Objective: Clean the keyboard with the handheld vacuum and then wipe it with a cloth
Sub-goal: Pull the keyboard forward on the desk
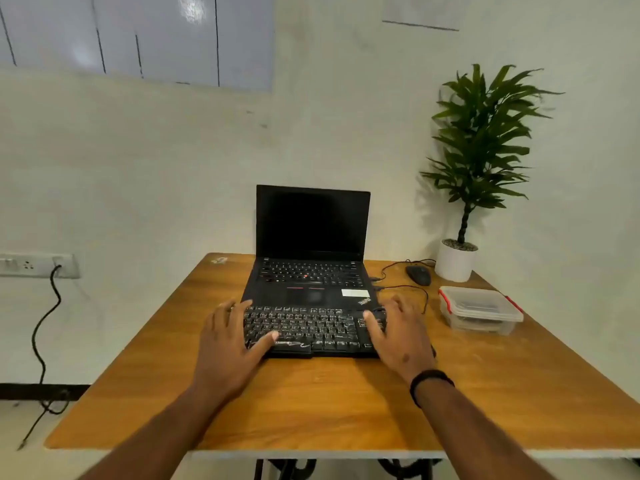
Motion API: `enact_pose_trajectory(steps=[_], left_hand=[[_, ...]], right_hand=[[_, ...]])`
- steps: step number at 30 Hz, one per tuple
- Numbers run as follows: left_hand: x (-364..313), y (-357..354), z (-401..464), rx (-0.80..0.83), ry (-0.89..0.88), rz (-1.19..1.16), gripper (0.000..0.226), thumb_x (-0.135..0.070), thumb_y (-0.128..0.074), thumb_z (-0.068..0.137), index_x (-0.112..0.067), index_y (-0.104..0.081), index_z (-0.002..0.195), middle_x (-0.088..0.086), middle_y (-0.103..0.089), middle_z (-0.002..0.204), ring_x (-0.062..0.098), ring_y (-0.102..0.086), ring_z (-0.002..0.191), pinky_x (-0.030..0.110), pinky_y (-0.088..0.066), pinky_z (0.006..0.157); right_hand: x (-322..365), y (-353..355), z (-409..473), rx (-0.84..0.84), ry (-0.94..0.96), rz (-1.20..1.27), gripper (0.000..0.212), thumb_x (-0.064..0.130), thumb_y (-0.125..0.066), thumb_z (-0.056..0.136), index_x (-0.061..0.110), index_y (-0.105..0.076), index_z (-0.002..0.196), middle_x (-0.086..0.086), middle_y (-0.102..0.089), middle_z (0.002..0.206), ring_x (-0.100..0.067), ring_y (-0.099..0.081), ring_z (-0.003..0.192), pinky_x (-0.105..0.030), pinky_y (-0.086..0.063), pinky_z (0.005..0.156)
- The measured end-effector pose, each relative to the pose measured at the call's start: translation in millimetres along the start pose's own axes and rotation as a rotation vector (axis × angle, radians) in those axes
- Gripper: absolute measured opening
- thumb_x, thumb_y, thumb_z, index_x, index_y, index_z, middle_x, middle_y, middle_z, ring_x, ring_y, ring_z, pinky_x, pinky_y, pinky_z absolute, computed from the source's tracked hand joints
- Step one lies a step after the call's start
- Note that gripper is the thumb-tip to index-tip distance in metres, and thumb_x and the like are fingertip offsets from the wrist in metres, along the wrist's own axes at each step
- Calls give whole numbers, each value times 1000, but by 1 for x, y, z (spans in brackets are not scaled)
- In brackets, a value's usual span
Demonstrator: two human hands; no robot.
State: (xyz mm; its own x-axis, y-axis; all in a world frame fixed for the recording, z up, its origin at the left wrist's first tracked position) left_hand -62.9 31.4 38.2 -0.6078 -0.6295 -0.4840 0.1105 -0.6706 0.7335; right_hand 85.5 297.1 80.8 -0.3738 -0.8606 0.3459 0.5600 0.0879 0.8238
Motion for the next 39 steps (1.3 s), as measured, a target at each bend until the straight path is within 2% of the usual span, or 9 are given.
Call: enact_pose_trajectory(steps=[5,10,14,18,23,29,39], left_hand=[[22,-10,5,1,89,-22,98,-84,-45,82,-15,-36,151,15,-35,155,30,-27,146,46,-24,118],[28,-17,8,52,217,-143,107,-75,-49,80,-16,-11,160,16,-17,166,30,-13,154,47,-16,122],[31,-21,9,82,273,-131,110,-77,-45,80,-13,-6,161,19,-17,166,33,-15,154,49,-19,122],[30,-19,9,79,283,-193,109,-73,-53,81,-14,-8,161,18,-25,163,34,-27,149,51,-28,118],[30,-17,8,64,296,-238,109,-73,-56,79,-14,-11,160,16,-29,163,33,-33,146,51,-33,116],[28,-7,-4,30,299,-264,109,-72,-61,78,-12,-18,158,16,-40,156,33,-43,139,48,-40,110],[27,11,-42,0,295,-274,107,-73,-61,75,-14,-22,156,15,-47,150,33,-51,131,50,-46,105]], right_hand=[[-43,-26,-2,63,-126,-55,59,53,-42,100,18,-40,148,-11,-30,157,-25,-23,147,-41,-25,121],[-64,-35,-1,31,-188,-155,67,60,-34,97,18,-38,148,-16,-29,158,-30,-20,148,-46,-24,121],[-68,-40,2,36,-237,-201,74,66,-30,96,19,-29,153,-19,-25,159,-35,-17,149,-47,-19,121],[-76,-43,1,54,-340,-161,84,72,-26,92,16,-23,155,-26,-23,158,-38,-20,148,-47,-24,119],[-76,-44,1,83,-353,-93,85,72,-32,92,14,-23,154,-18,-38,153,-34,-37,139,-46,-38,112],[-75,-36,-9,65,-338,-8,89,72,-39,90,13,-23,155,-14,-40,154,-32,-37,140,-44,-36,112],[-68,-19,-43,8,-334,-3,82,66,-40,94,12,-26,153,-13,-48,147,-31,-43,134,-40,-39,108]])
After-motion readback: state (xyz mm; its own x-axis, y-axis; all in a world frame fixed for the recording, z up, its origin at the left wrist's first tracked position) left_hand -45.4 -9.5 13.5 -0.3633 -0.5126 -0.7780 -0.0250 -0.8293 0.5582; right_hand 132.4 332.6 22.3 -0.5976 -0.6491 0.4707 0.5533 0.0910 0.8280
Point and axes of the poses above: each hand's wrist, its own z-axis towards the middle knuckle, its own y-axis out of the back of the hand, x = y × z, the point moved 8 cm from there along z, towards the middle knuckle
